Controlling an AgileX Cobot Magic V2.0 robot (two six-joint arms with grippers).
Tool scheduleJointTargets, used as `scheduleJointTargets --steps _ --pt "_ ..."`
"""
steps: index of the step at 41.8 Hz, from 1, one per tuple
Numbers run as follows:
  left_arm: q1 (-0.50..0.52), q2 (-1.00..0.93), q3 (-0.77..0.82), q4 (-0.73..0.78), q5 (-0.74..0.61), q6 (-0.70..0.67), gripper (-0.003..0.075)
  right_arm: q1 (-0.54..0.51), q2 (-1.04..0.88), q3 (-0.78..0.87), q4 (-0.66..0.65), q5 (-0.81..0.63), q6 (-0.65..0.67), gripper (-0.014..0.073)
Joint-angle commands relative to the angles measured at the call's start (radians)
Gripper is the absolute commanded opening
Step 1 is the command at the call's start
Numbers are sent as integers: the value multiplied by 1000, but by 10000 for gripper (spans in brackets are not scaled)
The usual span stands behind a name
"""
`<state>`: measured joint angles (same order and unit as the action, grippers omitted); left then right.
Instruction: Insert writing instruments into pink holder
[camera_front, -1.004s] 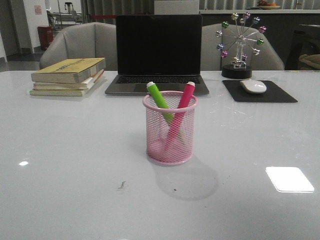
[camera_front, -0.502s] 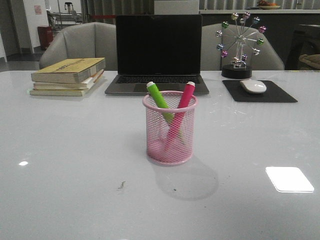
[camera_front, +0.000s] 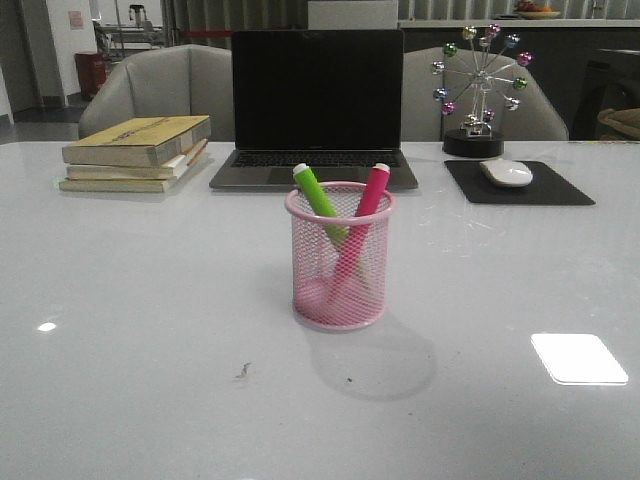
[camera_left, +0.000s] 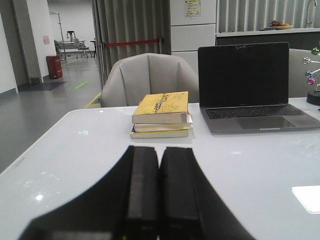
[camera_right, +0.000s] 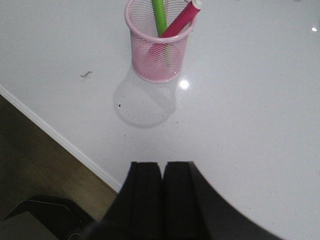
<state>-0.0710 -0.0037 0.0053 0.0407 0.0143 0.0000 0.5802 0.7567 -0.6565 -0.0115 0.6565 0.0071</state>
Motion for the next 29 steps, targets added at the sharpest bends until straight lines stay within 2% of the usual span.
scheduleJointTargets --steps 1,29 --pt "2 -23 4 -11 -91 0 92 -3 -9 -27 -13 -67 -7 72" --pt "-48 -23 4 -12 -91 0 91 -3 -9 -27 -13 -67 -7 72"
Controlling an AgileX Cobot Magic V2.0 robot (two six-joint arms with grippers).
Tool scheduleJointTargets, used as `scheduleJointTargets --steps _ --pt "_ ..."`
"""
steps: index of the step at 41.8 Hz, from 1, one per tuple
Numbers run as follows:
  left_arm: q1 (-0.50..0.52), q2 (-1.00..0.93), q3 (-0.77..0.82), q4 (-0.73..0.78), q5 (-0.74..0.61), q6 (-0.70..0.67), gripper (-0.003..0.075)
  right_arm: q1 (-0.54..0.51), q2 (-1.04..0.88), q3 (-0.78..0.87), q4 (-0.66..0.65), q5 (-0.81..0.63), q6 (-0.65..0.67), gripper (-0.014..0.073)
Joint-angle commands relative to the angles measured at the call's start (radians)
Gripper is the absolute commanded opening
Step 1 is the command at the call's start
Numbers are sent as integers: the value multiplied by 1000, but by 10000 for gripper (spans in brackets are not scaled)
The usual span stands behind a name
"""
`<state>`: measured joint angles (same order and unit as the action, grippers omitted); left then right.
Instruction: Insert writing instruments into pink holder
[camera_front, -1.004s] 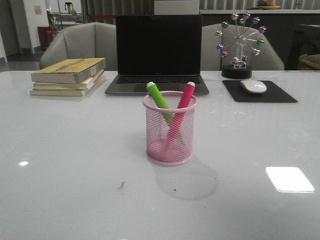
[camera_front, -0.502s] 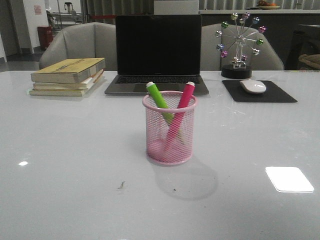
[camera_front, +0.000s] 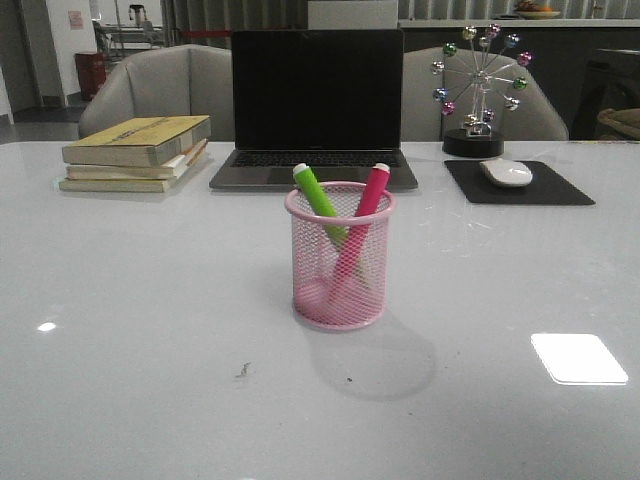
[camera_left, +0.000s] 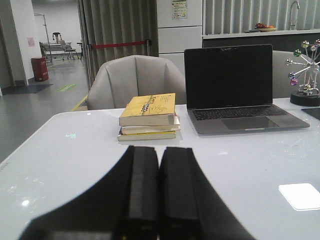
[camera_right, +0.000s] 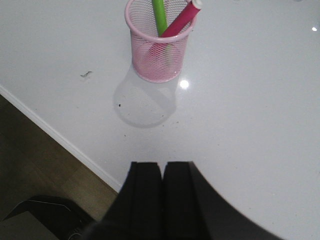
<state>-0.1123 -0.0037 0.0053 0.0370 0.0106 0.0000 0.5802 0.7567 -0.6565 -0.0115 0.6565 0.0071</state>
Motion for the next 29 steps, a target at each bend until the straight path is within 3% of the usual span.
scheduleJointTargets --steps 1,19,24,29 --pt "-7 -23 4 -9 -87 -6 91 -3 -9 -27 -13 -67 -7 72" --pt "-7 -21 4 -9 -87 0 91 -8 -36 -22 -13 -67 -7 72" --pt "-7 -21 4 -9 -87 0 91 -79 -105 18 -11 -105 -7 72" --pt "-7 -21 4 -9 -87 -6 91 -219 -222 108 -11 -222 -7 72"
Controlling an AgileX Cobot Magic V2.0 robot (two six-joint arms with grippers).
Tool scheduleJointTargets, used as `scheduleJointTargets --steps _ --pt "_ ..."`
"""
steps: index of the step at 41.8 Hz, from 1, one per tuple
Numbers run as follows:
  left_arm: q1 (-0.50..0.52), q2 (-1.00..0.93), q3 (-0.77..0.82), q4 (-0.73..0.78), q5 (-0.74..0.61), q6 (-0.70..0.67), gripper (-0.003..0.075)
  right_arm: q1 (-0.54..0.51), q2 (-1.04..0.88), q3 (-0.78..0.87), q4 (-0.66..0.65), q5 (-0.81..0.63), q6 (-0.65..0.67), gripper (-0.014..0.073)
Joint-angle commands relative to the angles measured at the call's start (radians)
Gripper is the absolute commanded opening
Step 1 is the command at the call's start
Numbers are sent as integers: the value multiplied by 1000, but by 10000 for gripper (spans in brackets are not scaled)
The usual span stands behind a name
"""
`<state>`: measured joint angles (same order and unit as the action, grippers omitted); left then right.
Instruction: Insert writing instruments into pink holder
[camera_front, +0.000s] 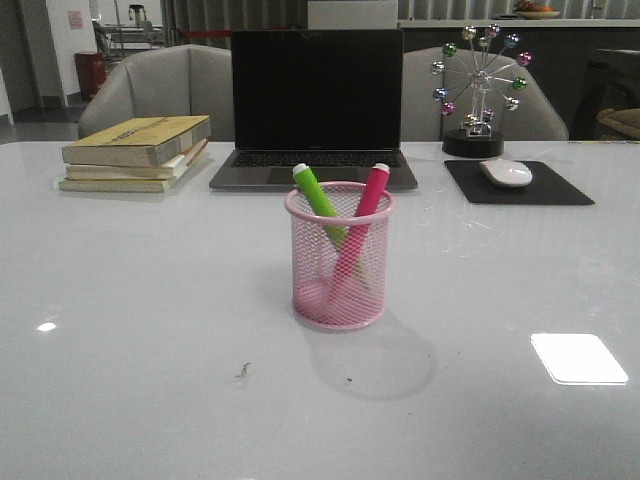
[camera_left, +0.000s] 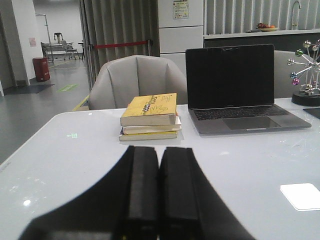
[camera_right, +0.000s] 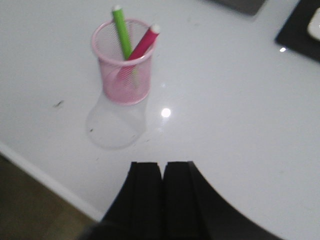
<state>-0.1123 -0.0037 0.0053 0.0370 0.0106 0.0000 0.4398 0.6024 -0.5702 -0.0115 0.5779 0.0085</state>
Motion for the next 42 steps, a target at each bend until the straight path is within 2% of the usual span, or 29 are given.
scheduleJointTargets --steps 1,8,16,28,37,42 --pt "-7 -21 4 -9 -87 -6 91 -114 -100 41 -11 -175 -9 72" --pt "-7 -21 4 -9 -87 0 91 -305 -314 213 -11 -339 -9 72" --pt "-7 -21 4 -9 -87 -6 91 -421 -495 389 11 -447 -9 72" --pt "-7 -21 4 -9 -87 -6 91 -453 -628 593 31 -633 -9 72" --pt "-7 -21 4 -9 -87 0 91 -453 -632 594 33 -592 -9 72" --pt "-7 -21 4 -9 -87 0 91 -453 -632 594 53 -622 -9 72"
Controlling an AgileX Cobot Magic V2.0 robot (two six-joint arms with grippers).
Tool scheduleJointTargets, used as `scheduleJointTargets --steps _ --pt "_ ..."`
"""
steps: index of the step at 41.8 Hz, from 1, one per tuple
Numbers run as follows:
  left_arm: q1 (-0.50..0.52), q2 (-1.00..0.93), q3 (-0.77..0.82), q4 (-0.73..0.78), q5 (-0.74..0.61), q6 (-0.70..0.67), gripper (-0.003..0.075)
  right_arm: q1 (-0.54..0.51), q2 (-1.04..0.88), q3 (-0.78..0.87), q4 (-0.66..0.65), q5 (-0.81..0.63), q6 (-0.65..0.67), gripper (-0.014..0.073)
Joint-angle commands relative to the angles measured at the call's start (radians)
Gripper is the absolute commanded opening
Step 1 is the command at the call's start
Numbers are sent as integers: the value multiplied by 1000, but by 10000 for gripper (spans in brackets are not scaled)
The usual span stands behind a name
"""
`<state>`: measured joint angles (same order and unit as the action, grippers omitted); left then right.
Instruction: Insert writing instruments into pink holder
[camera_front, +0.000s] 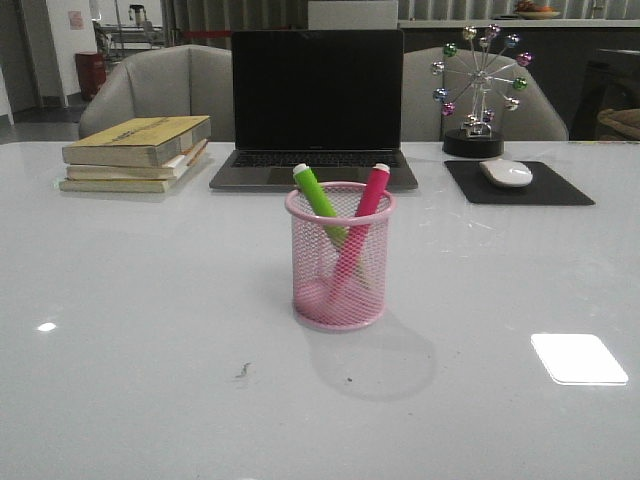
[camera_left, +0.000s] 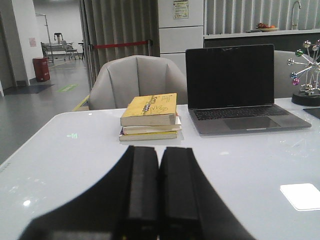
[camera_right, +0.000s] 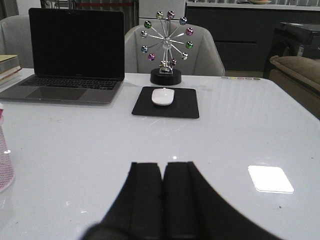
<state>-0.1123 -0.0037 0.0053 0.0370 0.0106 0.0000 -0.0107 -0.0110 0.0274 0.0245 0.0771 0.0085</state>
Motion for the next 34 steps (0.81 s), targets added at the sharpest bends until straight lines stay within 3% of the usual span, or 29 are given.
scheduleJointTargets --steps 1,34 --pt "-7 -21 4 -9 -87 -6 91 -3 -19 -4 17 -127 -9 72" --pt "-7 -21 4 -9 -87 -6 91 -3 -19 -4 17 -168 -9 72"
